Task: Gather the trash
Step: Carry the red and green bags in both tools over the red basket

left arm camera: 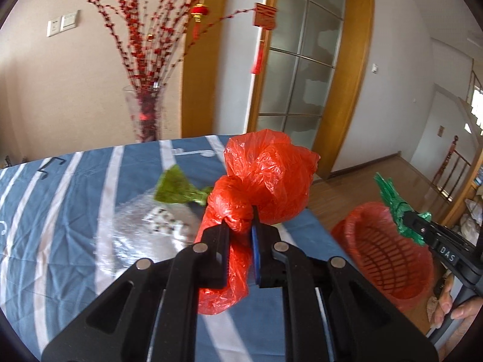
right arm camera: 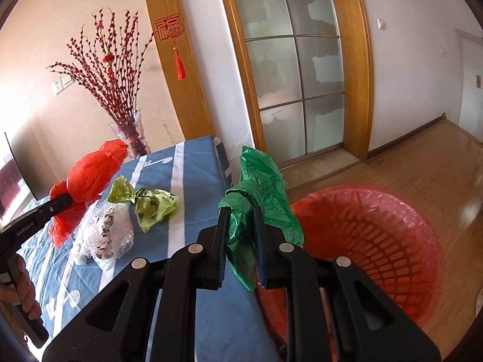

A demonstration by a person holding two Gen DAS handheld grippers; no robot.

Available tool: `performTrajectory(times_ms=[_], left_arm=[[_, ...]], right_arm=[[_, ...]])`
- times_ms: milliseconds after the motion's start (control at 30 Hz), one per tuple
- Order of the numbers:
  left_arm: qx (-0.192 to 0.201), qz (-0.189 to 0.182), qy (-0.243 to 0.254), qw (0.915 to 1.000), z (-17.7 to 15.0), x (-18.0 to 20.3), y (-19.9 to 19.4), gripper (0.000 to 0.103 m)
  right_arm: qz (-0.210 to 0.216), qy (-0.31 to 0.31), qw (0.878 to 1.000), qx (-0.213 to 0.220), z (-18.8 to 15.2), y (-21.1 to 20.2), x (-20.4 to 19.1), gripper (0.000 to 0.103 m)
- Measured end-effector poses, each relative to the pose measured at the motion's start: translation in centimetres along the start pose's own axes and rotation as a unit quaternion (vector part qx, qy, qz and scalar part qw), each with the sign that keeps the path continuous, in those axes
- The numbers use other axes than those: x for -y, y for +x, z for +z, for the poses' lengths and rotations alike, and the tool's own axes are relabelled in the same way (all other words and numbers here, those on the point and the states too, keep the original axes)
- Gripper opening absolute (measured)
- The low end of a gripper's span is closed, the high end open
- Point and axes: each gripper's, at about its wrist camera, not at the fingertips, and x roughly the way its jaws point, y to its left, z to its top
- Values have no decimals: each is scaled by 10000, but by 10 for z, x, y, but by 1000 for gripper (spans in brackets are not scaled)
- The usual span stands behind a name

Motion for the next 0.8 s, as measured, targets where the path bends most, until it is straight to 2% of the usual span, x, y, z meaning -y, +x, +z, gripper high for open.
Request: performTrajectory(times_ms=[533,800], left_arm=[[-238,-857,347,9954,-14,94,16,13],[-392,-1121,423,9920,-21,121,27,13]], right_arm=[[-611,212,9977,198,4,-27,56,17],[-768,378,9961,236,1,-35,78,17]])
